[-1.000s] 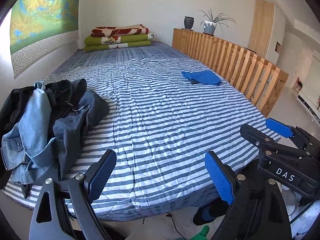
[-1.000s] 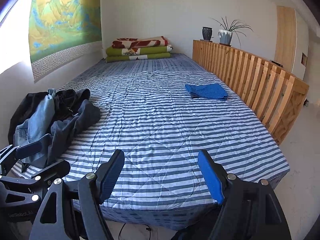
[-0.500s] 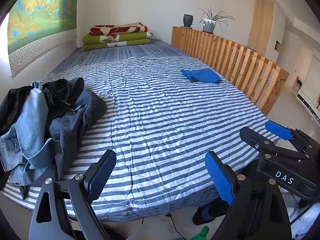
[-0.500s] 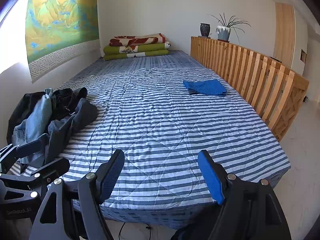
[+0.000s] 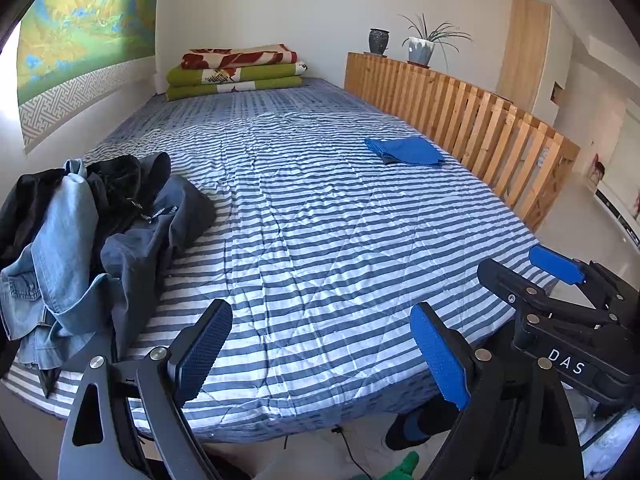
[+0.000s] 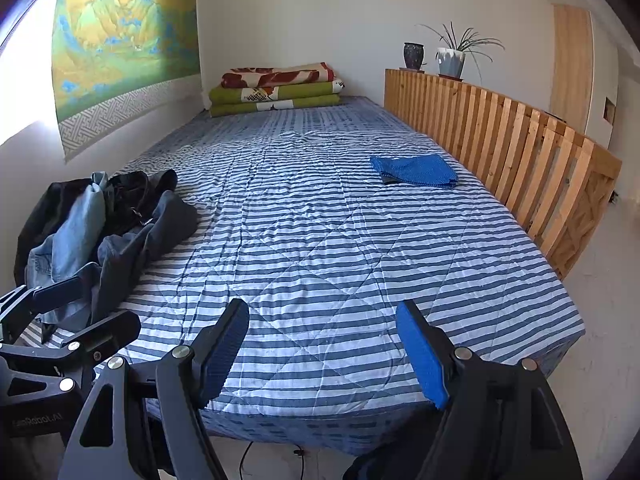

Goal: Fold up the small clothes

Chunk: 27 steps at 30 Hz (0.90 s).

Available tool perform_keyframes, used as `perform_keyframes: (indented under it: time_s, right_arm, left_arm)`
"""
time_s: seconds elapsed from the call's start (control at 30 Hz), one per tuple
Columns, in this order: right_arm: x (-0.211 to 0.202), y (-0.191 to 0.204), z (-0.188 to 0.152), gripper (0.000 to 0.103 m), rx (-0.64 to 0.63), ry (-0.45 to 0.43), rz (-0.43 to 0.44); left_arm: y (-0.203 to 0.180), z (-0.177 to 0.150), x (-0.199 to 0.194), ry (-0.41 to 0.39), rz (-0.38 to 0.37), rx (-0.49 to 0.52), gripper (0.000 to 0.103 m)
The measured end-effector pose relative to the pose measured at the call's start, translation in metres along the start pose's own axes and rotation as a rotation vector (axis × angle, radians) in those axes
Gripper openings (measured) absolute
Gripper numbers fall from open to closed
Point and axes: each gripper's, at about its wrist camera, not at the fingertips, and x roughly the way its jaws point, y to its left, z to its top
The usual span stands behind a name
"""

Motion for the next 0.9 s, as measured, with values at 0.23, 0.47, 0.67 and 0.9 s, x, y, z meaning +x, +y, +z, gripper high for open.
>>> perform_keyframes:
  time_s: [0.23,0.47,0.67,0.9]
  right_arm:
    - [0.001,0.0013,-0.0009,0.072,-0.001,0.008,0.006]
    - [0.0024,0.0,-0.0011,0.072,0.002,0.014,0.009]
    - [0.0046,-0.0006,-0.0018,0.072,0.005,0.021,0.01]
    - [0.0072,-0.0005,-0.003,0.072,0.003,0.03,0.013]
  left_arm:
    - [0.0002,-0.0002,0.0002,-0.002,0.004,0.001,0.093]
    - [0.0001,-0.0001,0.0011,-0.001,0.007,0.002,0.093]
    - [0.0001,0.0,0.0018,-0.001,0.007,0.0,0.093]
    - [0.0002,0.0005,0.0039,-0.012,0.01,-0.001,0.094]
